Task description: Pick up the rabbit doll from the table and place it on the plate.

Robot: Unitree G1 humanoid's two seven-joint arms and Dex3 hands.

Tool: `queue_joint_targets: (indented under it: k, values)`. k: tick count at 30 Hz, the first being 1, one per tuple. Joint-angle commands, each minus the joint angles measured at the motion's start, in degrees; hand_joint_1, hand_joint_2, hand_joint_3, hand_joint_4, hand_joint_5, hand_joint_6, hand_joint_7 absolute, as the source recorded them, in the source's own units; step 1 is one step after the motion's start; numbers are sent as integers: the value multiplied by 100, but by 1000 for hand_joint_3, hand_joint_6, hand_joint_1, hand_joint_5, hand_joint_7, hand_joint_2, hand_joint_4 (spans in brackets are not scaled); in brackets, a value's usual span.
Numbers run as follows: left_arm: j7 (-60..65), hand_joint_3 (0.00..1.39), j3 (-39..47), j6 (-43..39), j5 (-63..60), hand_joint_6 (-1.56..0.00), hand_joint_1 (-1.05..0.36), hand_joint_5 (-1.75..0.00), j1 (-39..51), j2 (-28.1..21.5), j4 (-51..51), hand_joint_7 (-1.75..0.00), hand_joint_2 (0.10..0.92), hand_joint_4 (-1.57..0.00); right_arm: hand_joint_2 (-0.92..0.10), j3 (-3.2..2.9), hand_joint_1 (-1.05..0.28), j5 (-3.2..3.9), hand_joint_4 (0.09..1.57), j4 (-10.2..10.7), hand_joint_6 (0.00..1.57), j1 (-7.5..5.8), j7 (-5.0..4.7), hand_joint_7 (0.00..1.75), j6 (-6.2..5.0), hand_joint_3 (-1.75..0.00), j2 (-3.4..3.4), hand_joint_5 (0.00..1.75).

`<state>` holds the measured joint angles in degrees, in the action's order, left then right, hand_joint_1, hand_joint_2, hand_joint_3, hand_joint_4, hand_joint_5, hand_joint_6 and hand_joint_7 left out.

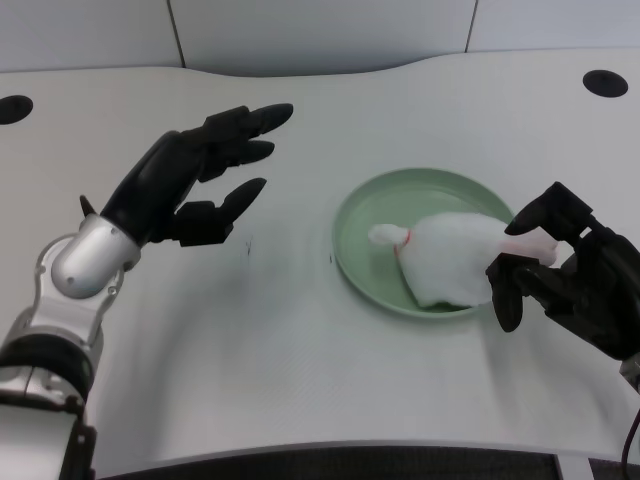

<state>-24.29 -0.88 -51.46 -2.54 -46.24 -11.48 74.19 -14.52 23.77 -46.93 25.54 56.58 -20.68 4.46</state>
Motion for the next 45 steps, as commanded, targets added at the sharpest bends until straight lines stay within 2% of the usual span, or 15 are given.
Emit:
queue_joint_targets:
  k: [1,5,9,11,15,18,24,27,29,31,32,35,41,42,45]
  values:
    - [-465,769,280,-30,291,-299,-874,-260,289,-54,-125,-1,921,-324,-920,-33,-499,63,860,-49,648,17,51,1746,33,-135,102,1746]
    - [-1126,744,916,426,1029,-328,-926,-263,681,-4,-250,-14,921,-354,-916,-40,-509,64,850,-71,635,18,99,1746,68,-126,119,1746]
    - [-1608,735,1288,622,1539,-319,-939,-259,1173,151,-481,-7,921,-368,-920,-33,-511,-2,845,-138,630,47,66,1746,12,-133,154,1746]
    - [-1835,732,1420,839,1750,-312,-952,-246,1352,244,-584,-3,921,-356,-919,-41,-508,11,846,-195,633,83,97,1746,38,-133,168,1746]
    - [-2171,743,1646,1273,2103,-322,-948,-245,1647,361,-857,-7,921,-370,-921,-53,-500,15,850,-249,632,94,85,1746,27,-131,176,1746]
    - [-1941,780,1667,1546,2141,-343,-931,-230,1987,428,-1302,-10,921,-413,-920,-52,-503,-17,850,-286,636,98,35,1746,-14,-128,182,1746]
    - [-2012,738,1888,2850,2501,-357,-945,-198,2046,396,-1415,-11,921,-427,-921,-42,-498,-59,850,-437,640,160,45,1746,-84,-139,196,1746]
    - [-1984,577,2119,3617,2730,-571,-862,-305,1794,321,-1161,-75,921,-626,-916,-60,-488,-42,854,-516,640,194,54,1746,-65,-135,190,1746]
    - [-2038,455,2200,3763,2752,-736,-788,-398,1719,274,-1110,-116,921,-792,-915,-70,-487,-25,854,-553,638,211,73,1746,-45,-132,192,1746]
    - [-2067,384,2237,3768,2722,-828,-772,-448,1684,248,-1068,-133,921,-872,-914,-72,-486,-27,851,-571,637,219,75,1746,-46,-130,194,1746]
    - [-2085,371,2258,3759,2717,-845,-769,-457,1651,228,-1017,-134,921,-885,-914,-71,-486,-37,850,-581,636,219,60,1746,-57,-129,194,1746]
    - [-2182,287,2327,3800,2748,-1002,-723,-694,1564,196,-861,-107,921,-877,-920,-84,-488,-37,849,-638,636,238,88,1746,-135,-131,193,1746]
    - [-2229,272,2356,3755,2691,-1026,-710,-739,1532,199,-794,-96,921,-868,-921,-87,-487,-39,850,-701,634,259,83,1746,-158,-135,202,1746]
    - [-2222,257,2338,3737,2663,-1047,-683,-829,1534,203,-802,-103,921,-834,-915,-86,-497,-46,853,-713,637,259,71,1746,-156,-131,206,1746]
    - [-2214,249,2321,3720,2631,-1061,-664,-907,1536,207,-811,-107,921,-805,-916,-86,-503,-54,858,-728,641,260,60,1746,-159,-126,210,1746]
